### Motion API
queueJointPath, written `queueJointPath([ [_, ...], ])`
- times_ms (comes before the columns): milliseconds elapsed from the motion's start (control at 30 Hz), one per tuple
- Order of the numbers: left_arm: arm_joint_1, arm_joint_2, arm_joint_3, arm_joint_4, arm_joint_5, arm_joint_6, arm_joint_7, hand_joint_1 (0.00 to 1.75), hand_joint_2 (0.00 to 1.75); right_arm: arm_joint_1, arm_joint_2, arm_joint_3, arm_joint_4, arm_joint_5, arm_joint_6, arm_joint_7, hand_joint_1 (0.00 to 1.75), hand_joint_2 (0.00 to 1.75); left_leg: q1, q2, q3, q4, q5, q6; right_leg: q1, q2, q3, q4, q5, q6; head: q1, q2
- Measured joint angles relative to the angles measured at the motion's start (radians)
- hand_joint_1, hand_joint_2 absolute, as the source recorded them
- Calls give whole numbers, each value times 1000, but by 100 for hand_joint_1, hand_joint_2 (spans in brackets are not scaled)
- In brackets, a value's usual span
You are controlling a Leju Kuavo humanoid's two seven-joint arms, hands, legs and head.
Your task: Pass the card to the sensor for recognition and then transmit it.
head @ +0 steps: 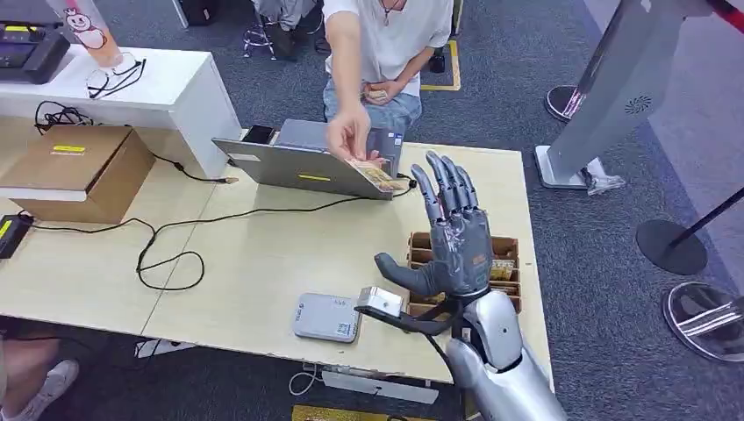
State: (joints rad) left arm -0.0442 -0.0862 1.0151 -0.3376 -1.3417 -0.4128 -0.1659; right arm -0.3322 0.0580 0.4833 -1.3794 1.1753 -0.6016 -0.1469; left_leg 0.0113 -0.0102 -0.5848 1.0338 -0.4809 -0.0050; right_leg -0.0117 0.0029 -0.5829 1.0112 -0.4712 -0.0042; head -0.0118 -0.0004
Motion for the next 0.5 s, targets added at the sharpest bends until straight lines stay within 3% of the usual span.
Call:
queueJointPath([
  [133, 0, 0, -3, 5, -2, 3, -1, 0, 0, -8, 2, 0, 12, 12, 2, 14, 0, 0, 0, 0, 0, 0, 0, 0, 0, 0, 0, 0, 0, 0, 0, 0],
  [167, 0, 1, -6, 6, -2, 3, -1, 0, 0, -12, 2, -1, 17, 12, 2, 19, 0, 175, 0, 0, 0, 0, 0, 0, 0, 0, 0, 0, 0, 0, 0, 0],
  [500, -15, 5, -36, 18, -6, 6, 10, 0, 0, -24, 8, -22, 67, 66, 21, 69, 0, 175, 0, 0, 0, 0, 0, 0, 0, 0, 0, 0, 0, 0, 0, 0],
])
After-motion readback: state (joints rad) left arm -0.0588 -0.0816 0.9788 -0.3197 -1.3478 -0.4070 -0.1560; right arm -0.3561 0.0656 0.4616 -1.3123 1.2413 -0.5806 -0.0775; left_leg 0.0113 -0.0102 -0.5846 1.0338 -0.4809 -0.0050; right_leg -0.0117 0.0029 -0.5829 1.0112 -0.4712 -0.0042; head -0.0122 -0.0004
